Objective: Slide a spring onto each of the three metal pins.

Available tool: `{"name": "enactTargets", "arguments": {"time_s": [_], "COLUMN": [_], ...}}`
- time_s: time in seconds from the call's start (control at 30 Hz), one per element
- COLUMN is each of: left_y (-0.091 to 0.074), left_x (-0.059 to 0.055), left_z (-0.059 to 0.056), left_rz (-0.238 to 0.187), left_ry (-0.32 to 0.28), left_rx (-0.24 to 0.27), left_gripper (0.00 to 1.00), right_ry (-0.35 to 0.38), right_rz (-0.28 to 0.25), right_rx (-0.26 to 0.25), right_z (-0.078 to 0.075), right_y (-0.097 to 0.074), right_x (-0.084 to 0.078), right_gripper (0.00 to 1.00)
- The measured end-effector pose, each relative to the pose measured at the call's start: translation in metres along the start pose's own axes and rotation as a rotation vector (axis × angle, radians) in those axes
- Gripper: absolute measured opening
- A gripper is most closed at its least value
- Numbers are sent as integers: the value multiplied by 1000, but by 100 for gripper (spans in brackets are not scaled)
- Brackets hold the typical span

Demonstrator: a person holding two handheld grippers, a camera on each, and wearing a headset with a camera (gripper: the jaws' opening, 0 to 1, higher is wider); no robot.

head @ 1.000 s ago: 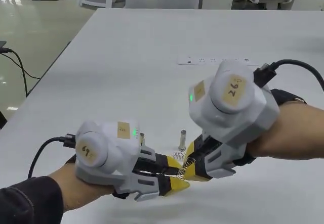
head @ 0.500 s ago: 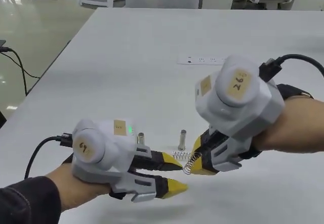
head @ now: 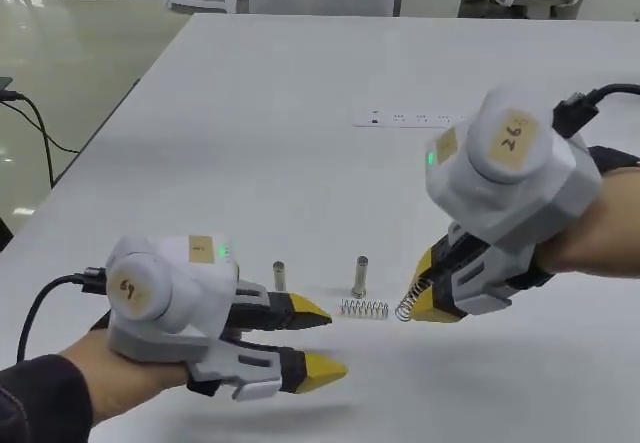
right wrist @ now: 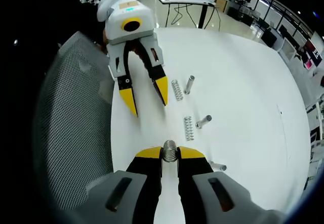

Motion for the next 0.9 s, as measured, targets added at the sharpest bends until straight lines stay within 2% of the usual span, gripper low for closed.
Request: {"name": "enactTargets", "arguments": {"time_s": [0.3, 0.43, 0.7, 0.9], "left_y": [-15, -25, -48, -57], "left_x": [-6, -9, -11, -10], "left_z": [5, 10, 19, 24], "left_rz": [-22, -31, -88, -112], "left_ry": [-47, -79, -139, -151], "left_rx": [63, 109, 218, 281], "left_gripper": [33, 37, 44, 48], "right_ry": [20, 30, 51, 61], "right_rz": [23, 25, 44, 48], "right_rx": [-40, -57, -77, -87], "right_z": [-16, -23, -36, -45], "right_y": [-14, -21, -30, -33], "right_x": [-12, -14, -22, -24], "right_gripper": [8, 8, 8, 8]}}
Point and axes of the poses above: the centre of the closed fingertips' face, and the gripper's own axes: y roughly forward along the fingers, z roughly to its left, x roughly out of its top, the point moved 1 cm from there along -y, roughly backward along the fingers, and after that the axes turned 4 degrees about -z, right-handed, at the moved point
